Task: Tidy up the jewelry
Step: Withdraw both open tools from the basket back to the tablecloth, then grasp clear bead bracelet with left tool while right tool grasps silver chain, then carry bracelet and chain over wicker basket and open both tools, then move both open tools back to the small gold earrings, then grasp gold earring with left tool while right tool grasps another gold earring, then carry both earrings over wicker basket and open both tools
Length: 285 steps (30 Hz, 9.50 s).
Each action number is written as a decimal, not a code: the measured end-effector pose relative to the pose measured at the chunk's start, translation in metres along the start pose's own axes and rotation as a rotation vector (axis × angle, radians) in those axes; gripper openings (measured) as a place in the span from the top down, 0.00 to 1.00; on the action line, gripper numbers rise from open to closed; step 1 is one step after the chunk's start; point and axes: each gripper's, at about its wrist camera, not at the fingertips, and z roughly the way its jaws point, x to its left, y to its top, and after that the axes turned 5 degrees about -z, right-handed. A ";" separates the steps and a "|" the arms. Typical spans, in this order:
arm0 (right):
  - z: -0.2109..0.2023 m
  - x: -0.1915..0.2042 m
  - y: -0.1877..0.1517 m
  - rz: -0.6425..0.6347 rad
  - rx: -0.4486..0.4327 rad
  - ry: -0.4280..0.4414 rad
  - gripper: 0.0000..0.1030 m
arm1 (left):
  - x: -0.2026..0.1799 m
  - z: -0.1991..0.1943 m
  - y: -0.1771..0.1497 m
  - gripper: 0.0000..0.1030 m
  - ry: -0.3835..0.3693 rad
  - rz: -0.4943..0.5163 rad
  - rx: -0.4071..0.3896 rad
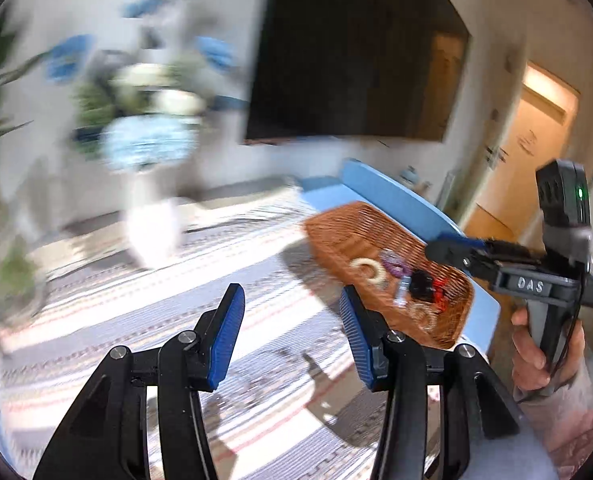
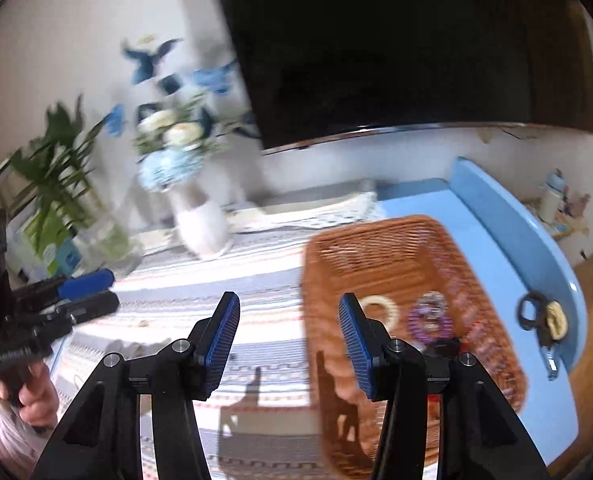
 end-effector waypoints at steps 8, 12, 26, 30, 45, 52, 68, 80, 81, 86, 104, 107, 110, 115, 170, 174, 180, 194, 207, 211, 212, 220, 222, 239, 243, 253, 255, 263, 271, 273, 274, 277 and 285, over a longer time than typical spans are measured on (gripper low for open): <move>0.049 0.056 -0.013 -0.026 0.098 0.105 0.49 | 0.077 -0.026 -0.036 0.50 0.184 -0.098 0.026; 0.080 0.064 -0.019 -0.028 0.170 0.136 0.49 | 0.104 -0.027 -0.052 0.50 0.201 -0.146 0.038; 0.157 0.078 -0.060 -0.255 0.313 0.079 0.61 | 0.102 0.098 -0.083 0.58 0.097 -0.274 0.336; 0.172 0.079 -0.065 -0.295 0.343 0.071 0.62 | 0.092 0.109 -0.081 0.58 0.140 -0.227 0.327; 0.182 0.098 -0.082 -0.416 0.305 0.053 0.91 | 0.079 0.129 -0.088 0.95 0.261 -0.103 0.315; 0.178 0.091 -0.080 -0.371 0.315 0.063 0.91 | 0.072 0.120 -0.085 0.95 0.230 -0.099 0.290; 0.104 0.076 -0.051 -0.286 0.179 0.001 0.91 | 0.039 0.061 -0.052 0.95 0.147 -0.043 0.180; 0.017 0.045 -0.017 -0.192 0.004 -0.051 0.91 | -0.018 0.041 0.001 0.95 -0.098 0.047 0.125; 0.006 0.039 -0.015 -0.179 -0.015 -0.076 0.91 | -0.027 0.043 0.007 0.95 -0.100 0.069 0.119; -0.027 0.002 -0.009 -0.116 -0.070 -0.141 0.91 | -0.076 0.058 0.024 0.94 -0.111 0.178 0.094; 0.006 -0.096 -0.004 0.059 0.009 -0.218 0.91 | -0.161 0.164 0.061 0.94 -0.229 0.248 0.142; 0.026 -0.109 0.004 0.080 0.027 -0.206 0.91 | -0.158 0.179 0.069 0.95 -0.222 0.236 0.143; 0.048 -0.120 0.012 0.107 0.043 -0.184 0.90 | -0.153 0.189 0.075 0.94 -0.212 0.207 0.099; 0.068 -0.135 0.015 0.164 0.077 -0.141 0.69 | -0.146 0.191 0.077 0.70 -0.178 0.188 0.042; 0.162 0.191 -0.063 -0.186 0.362 0.327 0.44 | 0.203 -0.013 -0.052 0.51 0.301 -0.177 0.098; 0.185 0.210 -0.062 -0.265 0.370 0.303 0.45 | 0.211 0.015 -0.053 0.58 0.119 -0.235 0.199; 0.225 0.237 -0.066 -0.362 0.420 0.298 0.74 | 0.219 0.047 -0.056 0.63 0.140 -0.192 0.274; 0.225 0.244 -0.068 -0.467 0.350 0.245 0.90 | 0.192 0.080 -0.066 0.64 0.033 -0.055 0.311; 0.224 0.186 -0.062 -0.327 0.352 0.283 0.90 | 0.165 0.105 -0.073 0.82 0.141 0.111 0.295; 0.222 0.190 -0.063 -0.343 0.344 0.275 0.90 | 0.164 0.105 -0.073 0.92 0.136 0.121 0.277; 0.222 0.191 -0.063 -0.347 0.342 0.268 0.90 | 0.163 0.105 -0.074 0.92 0.140 0.130 0.273; 0.222 0.183 -0.059 -0.310 0.330 0.258 0.90 | 0.154 0.097 -0.073 0.92 0.134 0.154 0.254; 0.222 0.181 -0.058 -0.298 0.331 0.258 0.90 | 0.153 0.097 -0.073 0.92 0.142 0.153 0.254; 0.156 0.135 -0.024 -0.183 0.183 0.214 0.90 | 0.105 0.064 -0.049 0.93 0.164 0.210 0.160; 0.134 0.118 -0.017 -0.154 0.144 0.189 0.90 | 0.085 0.059 -0.045 0.93 0.157 0.244 0.151; 0.076 0.072 -0.006 -0.088 0.043 0.130 0.90 | 0.041 0.057 -0.004 0.93 -0.069 0.189 0.142; 0.061 0.055 -0.001 -0.062 0.015 0.113 0.90 | 0.031 0.062 0.008 0.93 -0.172 0.168 0.172; 0.008 -0.013 0.013 0.001 -0.085 -0.001 0.90 | -0.025 0.097 0.057 0.93 -0.446 0.075 0.166; 0.017 -0.089 0.013 0.118 -0.040 -0.095 0.90 | -0.088 0.165 0.064 0.93 -0.458 0.117 0.219; 0.030 -0.104 0.013 0.156 -0.008 -0.094 0.90 | -0.096 0.185 0.065 0.93 -0.455 0.101 0.257; 0.037 -0.111 0.012 0.174 0.008 -0.085 0.90 | -0.099 0.193 0.066 0.93 -0.450 0.096 0.260; 0.062 -0.125 0.017 0.194 0.062 -0.083 0.90 | -0.106 0.213 0.075 0.93 -0.380 0.087 0.233; 0.069 -0.124 0.023 0.161 0.044 -0.119 0.45 | -0.111 0.208 0.068 0.55 -0.183 0.140 0.129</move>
